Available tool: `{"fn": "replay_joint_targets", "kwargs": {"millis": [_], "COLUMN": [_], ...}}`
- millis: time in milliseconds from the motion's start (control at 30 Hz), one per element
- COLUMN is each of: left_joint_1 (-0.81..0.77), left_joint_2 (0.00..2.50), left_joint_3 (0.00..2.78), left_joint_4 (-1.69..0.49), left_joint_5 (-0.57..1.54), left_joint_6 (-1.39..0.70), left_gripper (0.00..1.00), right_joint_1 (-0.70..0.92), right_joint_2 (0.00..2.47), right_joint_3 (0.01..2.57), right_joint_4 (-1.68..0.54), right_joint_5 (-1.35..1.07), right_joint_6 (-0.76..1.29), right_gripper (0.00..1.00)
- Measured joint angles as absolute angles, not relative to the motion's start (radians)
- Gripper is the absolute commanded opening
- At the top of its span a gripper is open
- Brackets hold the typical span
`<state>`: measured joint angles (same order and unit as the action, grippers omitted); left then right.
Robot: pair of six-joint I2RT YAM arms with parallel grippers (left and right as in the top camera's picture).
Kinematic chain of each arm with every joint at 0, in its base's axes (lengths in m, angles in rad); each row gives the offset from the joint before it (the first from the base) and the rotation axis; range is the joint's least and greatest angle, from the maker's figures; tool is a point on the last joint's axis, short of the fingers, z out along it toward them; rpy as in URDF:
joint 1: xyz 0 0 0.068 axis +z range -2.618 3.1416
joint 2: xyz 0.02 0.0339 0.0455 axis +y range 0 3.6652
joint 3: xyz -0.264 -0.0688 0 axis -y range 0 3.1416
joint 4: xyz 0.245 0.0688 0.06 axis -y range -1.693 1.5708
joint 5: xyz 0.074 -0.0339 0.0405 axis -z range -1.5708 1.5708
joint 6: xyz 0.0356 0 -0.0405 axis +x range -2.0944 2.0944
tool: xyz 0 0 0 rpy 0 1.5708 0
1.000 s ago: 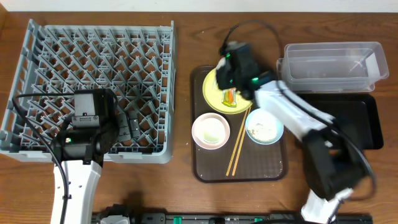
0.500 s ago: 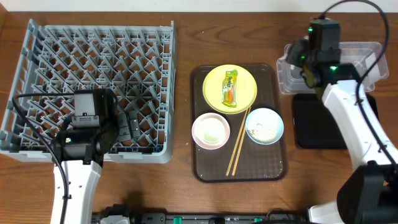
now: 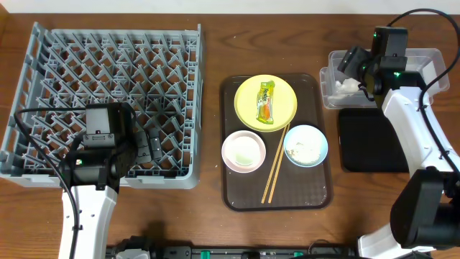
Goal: Sort waste into correct bins and load items into the dishwasher rack
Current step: 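Carry the tissue right and drop it into the clear plastic bin, then reach the right gripper back and grasp the green snack wrapper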
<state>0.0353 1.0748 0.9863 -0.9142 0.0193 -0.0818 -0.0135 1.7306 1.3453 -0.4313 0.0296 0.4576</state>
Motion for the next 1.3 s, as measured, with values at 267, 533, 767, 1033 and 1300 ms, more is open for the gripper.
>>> {"fn": "replay_joint_targets", "kwargs": {"millis": [267, 533, 767, 1033, 1300], "left_joint_1": [0.035, 0.035, 0.035, 0.035, 0.035], "left_joint_2": [1.075, 1.075, 1.075, 1.075, 1.075], "left_joint_3": [0.986, 0.986, 0.986, 0.986, 0.986], "left_joint_4": [-0.912, -0.912, -0.912, -0.912, -0.912], "left_joint_5": [0.019, 0.019, 0.019, 0.019, 0.019], "left_joint_6": [-0.081, -0.082, -0.082, -0.082, -0.082], "left_gripper": [0.98, 0.98, 0.97, 0.98, 0.98], "right_joint_1": [0.147, 0.374, 0.482, 0.502, 0.503], "right_joint_2": [1.706, 1.724, 1.887, 2.035, 2.052], "right_joint_3": [1.345, 1.345, 1.345, 1.345, 1.345], "right_joint_4": [-0.462, -0.503, -0.484, -0.470, -0.437], "right_joint_5": [-0.105, 0.004, 0.088, 0.110, 0.112], "right_joint_6": [0.323, 0.286, 0.375, 0.443, 0.471], "right_gripper": [0.75, 0.78, 0.78, 0.64, 0.14]}}
